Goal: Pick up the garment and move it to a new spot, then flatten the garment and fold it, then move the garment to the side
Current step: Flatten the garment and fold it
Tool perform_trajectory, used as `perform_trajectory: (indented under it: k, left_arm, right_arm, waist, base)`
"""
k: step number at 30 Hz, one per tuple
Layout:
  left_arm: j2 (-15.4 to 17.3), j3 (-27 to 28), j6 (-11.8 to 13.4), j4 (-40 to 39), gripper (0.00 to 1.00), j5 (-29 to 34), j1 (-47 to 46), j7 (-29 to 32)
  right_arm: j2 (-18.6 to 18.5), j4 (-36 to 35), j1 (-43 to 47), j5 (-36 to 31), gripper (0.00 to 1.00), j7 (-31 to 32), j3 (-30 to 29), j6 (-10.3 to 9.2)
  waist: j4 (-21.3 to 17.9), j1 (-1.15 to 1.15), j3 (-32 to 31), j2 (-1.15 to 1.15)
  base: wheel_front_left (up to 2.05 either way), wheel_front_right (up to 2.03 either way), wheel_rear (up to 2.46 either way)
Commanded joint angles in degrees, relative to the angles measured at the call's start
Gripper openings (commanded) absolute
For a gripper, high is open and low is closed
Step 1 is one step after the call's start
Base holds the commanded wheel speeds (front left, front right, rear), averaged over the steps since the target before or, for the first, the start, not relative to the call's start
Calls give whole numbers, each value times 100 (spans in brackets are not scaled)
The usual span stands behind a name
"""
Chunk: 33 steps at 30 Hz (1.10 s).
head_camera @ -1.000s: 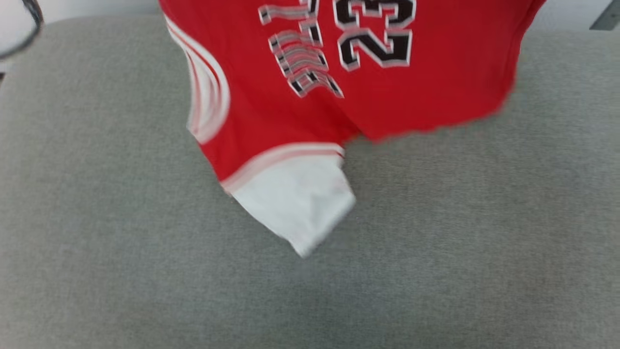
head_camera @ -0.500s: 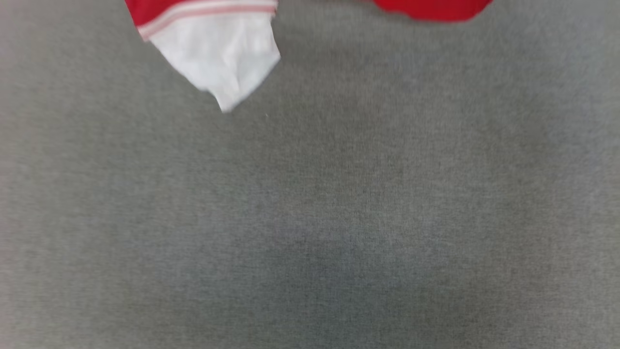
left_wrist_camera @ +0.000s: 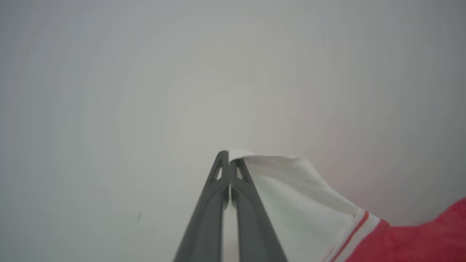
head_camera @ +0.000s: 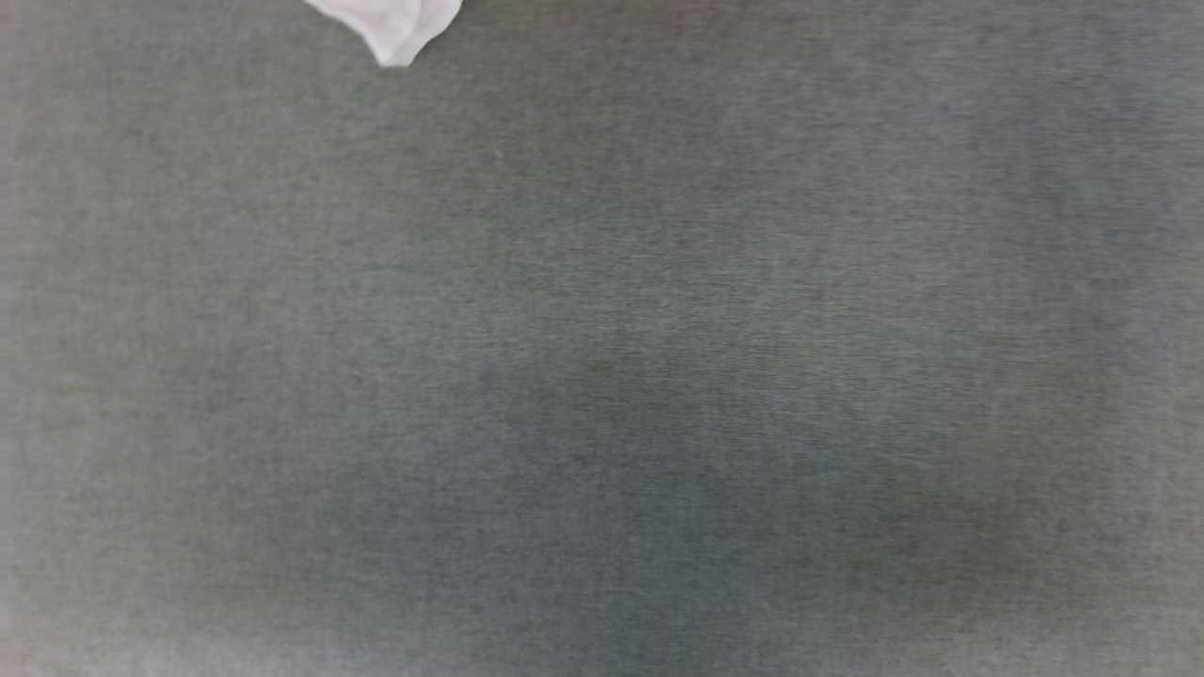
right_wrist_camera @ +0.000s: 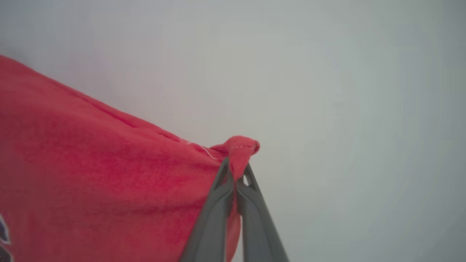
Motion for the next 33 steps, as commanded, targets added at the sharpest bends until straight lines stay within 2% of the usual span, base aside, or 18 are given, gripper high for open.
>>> perform_trajectory:
  k: [1, 5, 9, 14, 19, 23, 28, 33]
  left_arm:
    - [-33, 11, -72, 83, 0, -132, 206, -24]
    - [-71, -108, -166, 228, 0, -348, 671, 173]
    - [-103, -500, -180, -137, 0, -898, 1578, 917]
    - [527, -1204, -172, -1270, 0, -1587, 2849, 1898]
    - [1199, -1447, -118, -2478, 0, -2196, 4137, 2656]
    - [1799, -1536, 379, -3783, 0, -2537, 5210, 3114]
    - [2708, -1564, 1319, -5633, 0, -2975, 6516, 3452]
    - [3516, -1619, 2168, -7009, 0, -3464, 7683, 3550]
  right_arm:
    - [18, 31, 190, 46, 0, -25, 106, -11]
    - [-8, 132, 563, 279, 0, -27, 380, -11]
    - [-80, 365, 1089, 865, 0, -22, 792, -11]
    - [-214, 337, 1970, 1907, 0, 341, 1502, -11]
    - [-666, -449, 3055, 3066, 0, 985, 2076, -11]
    - [-1161, -1431, 4120, 3862, 0, 1581, 2301, -11]
    - [-1667, -2680, 5451, 4563, 0, 2383, 2178, -11]
    - [-1958, -3716, 6710, 4986, 0, 3252, 1828, -11]
  waist:
    - [168, 0, -40, 0]
    - [236, 0, -197, 0]
    - [294, 0, -506, 0]
    - [312, 0, -940, 0]
    - [331, 0, -1344, 0]
    - [340, 0, -1584, 0]
    - [303, 0, -1766, 0]
    - [244, 0, -1827, 0]
  base:
    - [0, 0, 0]
    - [0, 0, 0]
    - [0, 0, 0]
    - [0, 0, 0]
    - [0, 0, 0]
    - [0, 0, 0]
    - [0, 0, 0]
    - [0, 0, 0]
